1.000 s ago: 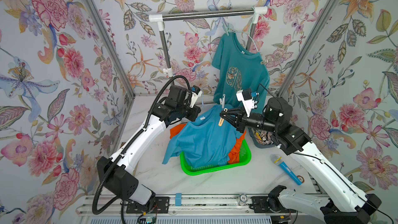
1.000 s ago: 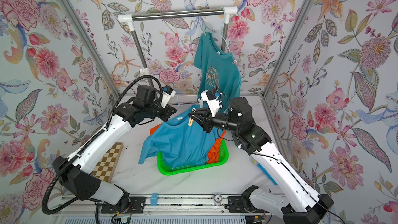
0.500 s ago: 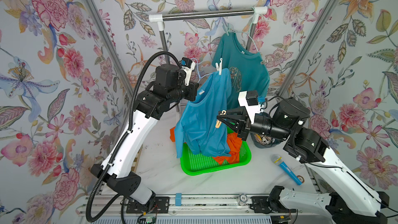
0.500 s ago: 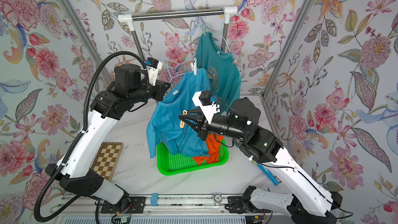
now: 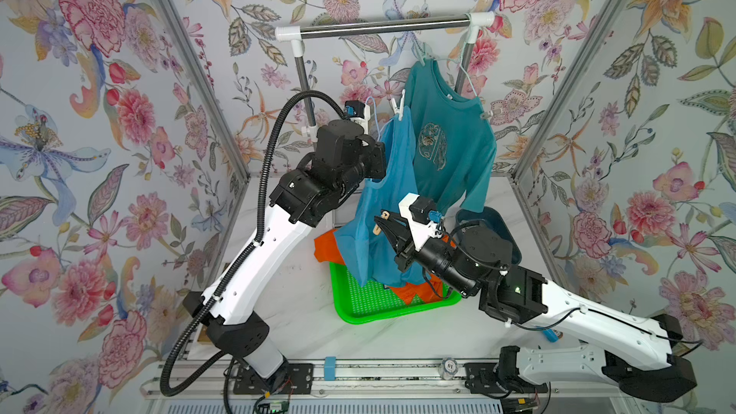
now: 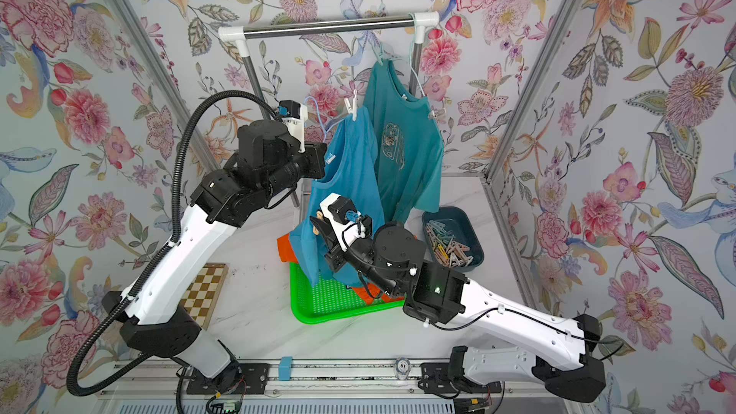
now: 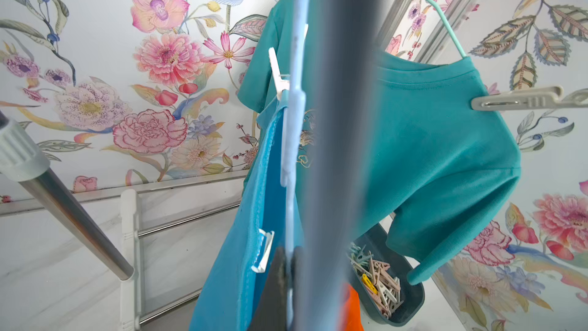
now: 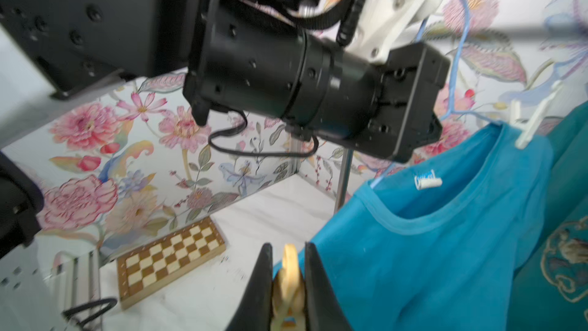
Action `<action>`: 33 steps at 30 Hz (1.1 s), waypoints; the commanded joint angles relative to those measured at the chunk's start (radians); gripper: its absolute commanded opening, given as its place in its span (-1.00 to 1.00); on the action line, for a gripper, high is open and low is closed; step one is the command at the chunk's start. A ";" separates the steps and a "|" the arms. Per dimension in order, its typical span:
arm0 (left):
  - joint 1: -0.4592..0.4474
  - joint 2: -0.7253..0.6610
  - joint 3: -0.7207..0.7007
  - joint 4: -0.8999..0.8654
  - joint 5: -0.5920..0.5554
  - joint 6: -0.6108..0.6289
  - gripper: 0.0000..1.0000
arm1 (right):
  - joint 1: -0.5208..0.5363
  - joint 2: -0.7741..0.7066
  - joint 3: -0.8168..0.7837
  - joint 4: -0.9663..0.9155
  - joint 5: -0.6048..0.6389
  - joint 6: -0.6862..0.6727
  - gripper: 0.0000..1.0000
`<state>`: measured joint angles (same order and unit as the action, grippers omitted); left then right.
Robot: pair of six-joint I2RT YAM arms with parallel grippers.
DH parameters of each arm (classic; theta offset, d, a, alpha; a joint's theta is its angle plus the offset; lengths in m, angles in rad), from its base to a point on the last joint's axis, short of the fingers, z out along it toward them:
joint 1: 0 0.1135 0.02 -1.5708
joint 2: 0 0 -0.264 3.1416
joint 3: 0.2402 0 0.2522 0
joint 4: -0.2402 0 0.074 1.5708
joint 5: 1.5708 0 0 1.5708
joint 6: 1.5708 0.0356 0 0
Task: Use clothespins to secure the t-shirt on both sides of the hanger
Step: Clamp the T-shirt on the hanger.
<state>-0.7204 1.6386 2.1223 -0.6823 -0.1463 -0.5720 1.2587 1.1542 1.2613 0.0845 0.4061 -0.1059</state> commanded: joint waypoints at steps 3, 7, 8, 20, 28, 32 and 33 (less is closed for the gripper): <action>-0.010 -0.007 0.008 0.079 -0.091 -0.109 -1.00 | 0.059 0.030 -0.057 0.451 0.327 -0.207 -0.83; -0.011 -0.005 0.016 0.086 -0.087 -0.134 -1.00 | 0.065 0.078 -0.064 0.604 0.417 -0.317 -0.86; -0.010 -0.004 0.019 0.089 -0.084 -0.139 -1.00 | 0.063 0.091 -0.067 0.640 0.427 -0.332 -0.86; -0.011 0.007 0.024 0.125 -0.047 -0.179 -1.00 | 0.024 0.214 -0.031 0.707 0.441 -0.299 -0.84; -0.013 -0.005 -0.009 0.145 -0.025 -0.189 -1.00 | -0.037 0.214 -0.062 0.652 0.370 -0.151 -0.85; -0.014 -0.004 -0.015 0.147 -0.018 -0.193 -1.00 | -0.079 0.212 -0.084 0.631 0.319 -0.080 -0.85; -0.014 -0.004 -0.020 0.150 -0.018 -0.193 -1.00 | -0.084 0.212 -0.083 0.621 0.300 -0.063 -0.85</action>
<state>-0.7269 1.6451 2.1124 -0.5964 -0.1833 -0.7521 1.1934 1.3743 1.1946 0.7296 0.7586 -0.2516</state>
